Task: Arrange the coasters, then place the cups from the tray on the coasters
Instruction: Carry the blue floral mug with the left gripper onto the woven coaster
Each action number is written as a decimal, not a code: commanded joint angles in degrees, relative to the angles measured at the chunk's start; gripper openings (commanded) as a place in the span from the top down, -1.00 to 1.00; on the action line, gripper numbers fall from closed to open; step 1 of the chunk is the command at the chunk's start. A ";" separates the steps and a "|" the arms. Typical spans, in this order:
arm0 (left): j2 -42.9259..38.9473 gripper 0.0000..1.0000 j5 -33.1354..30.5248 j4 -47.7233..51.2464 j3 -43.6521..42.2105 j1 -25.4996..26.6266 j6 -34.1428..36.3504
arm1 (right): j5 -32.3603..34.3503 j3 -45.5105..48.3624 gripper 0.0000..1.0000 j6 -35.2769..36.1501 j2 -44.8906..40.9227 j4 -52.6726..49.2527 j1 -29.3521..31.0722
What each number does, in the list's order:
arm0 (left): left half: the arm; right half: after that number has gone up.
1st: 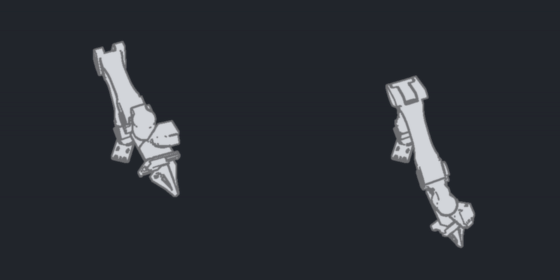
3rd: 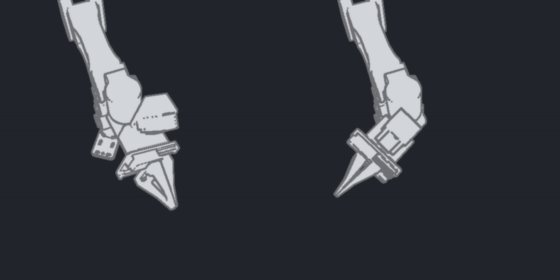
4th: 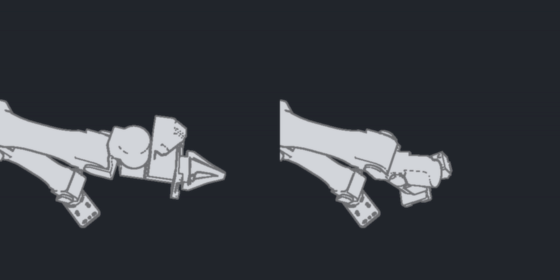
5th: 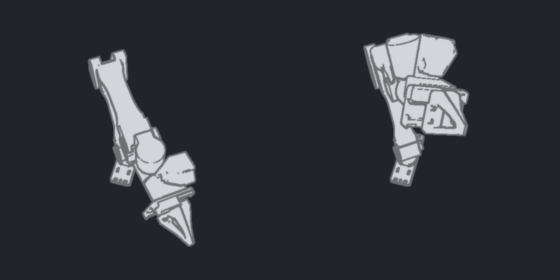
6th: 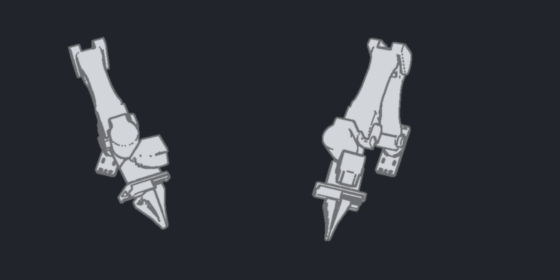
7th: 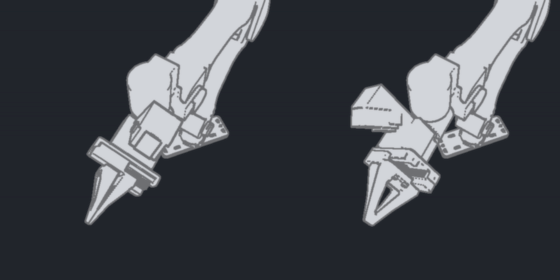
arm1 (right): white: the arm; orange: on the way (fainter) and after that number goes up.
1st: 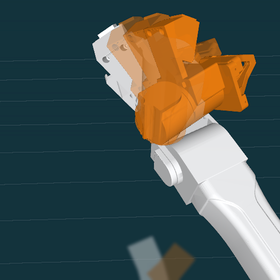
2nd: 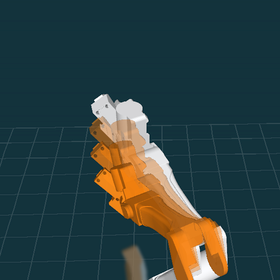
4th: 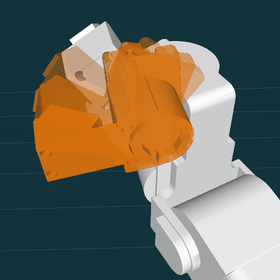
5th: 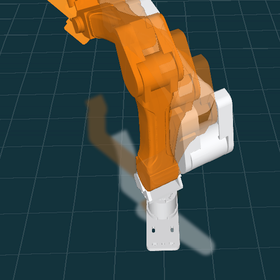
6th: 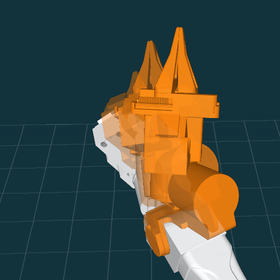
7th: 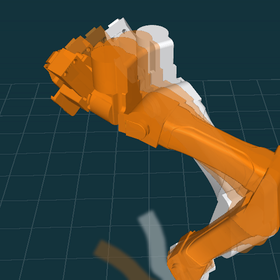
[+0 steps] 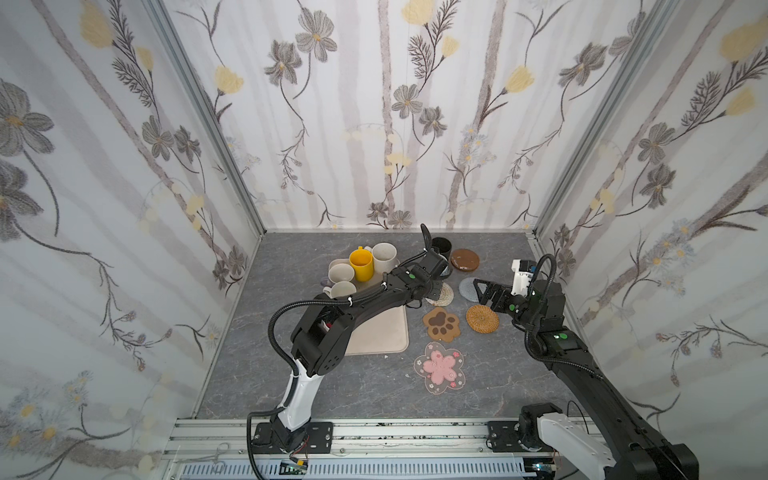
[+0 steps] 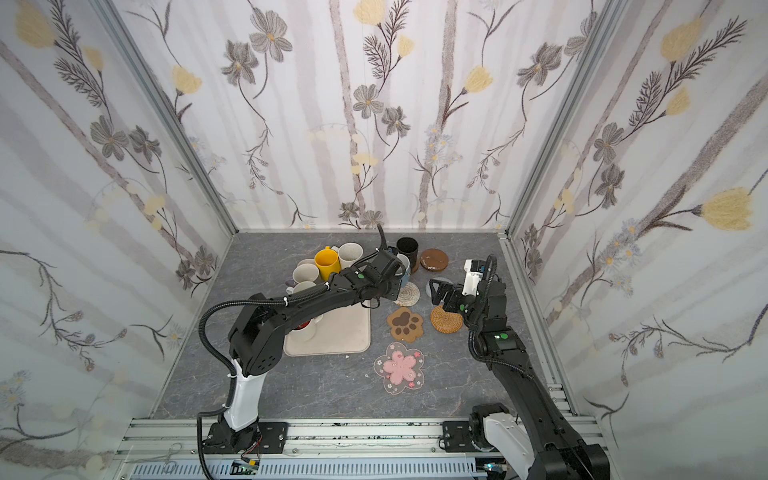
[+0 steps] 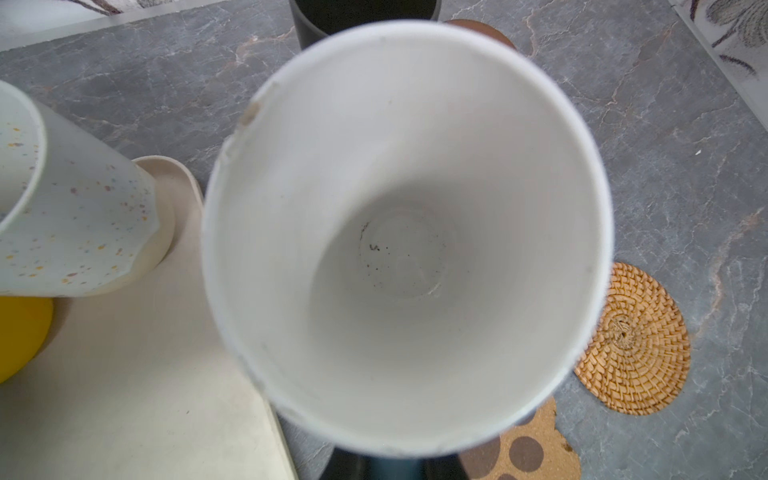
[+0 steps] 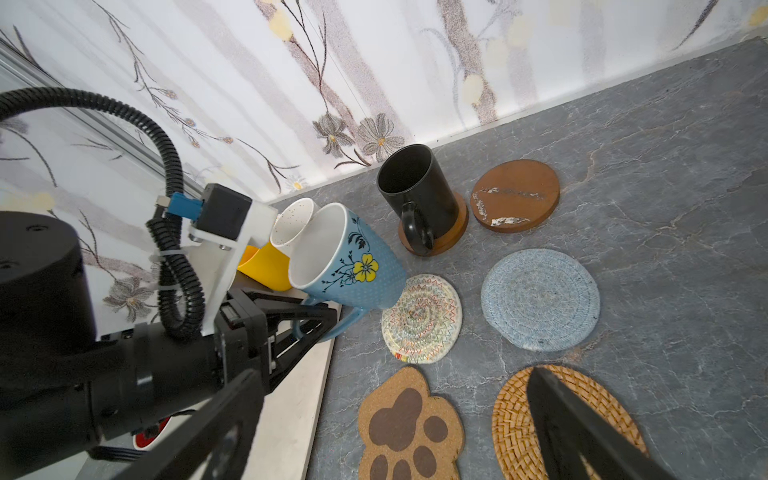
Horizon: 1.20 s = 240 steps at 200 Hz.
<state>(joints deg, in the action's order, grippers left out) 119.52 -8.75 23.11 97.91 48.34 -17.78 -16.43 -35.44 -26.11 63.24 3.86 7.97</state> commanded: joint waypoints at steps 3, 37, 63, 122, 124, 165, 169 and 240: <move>1.62 1.00 -0.05 -0.89 1.49 0.16 0.21 | -1.48 0.33 -0.99 -1.40 0.03 4.38 -0.23; 2.95 1.00 -0.04 -0.79 1.07 0.39 -0.15 | -1.72 0.75 -0.99 -1.75 0.30 5.23 -0.31; 3.86 1.00 -0.03 -0.79 0.96 0.59 -0.54 | -1.81 0.91 -0.99 -1.84 0.48 5.72 -0.28; 6.00 1.00 -0.21 -0.88 2.07 0.78 -1.99 | -1.77 1.33 -0.99 -1.82 0.48 5.81 -0.32; 6.05 1.00 -0.23 -0.88 2.12 0.79 -1.95 | -1.77 1.34 -0.99 -1.84 0.48 5.81 -0.32; 5.74 1.00 -1.04 -0.99 2.39 1.01 -2.66 | -1.51 1.44 -0.99 -1.73 0.22 5.81 -0.32; 5.57 1.00 -1.16 -0.98 2.46 1.06 -2.70 | -1.50 1.46 -0.99 -1.75 0.21 5.81 -0.32; 3.35 1.00 -3.39 -1.83 3.52 2.23 -4.01 | -1.72 1.69 -0.99 -1.69 0.32 6.07 -0.32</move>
<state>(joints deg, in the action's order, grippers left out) 124.14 -10.33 24.18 100.49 50.35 -20.38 -17.63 -33.91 -27.57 63.51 7.92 7.66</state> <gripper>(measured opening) 0.143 0.996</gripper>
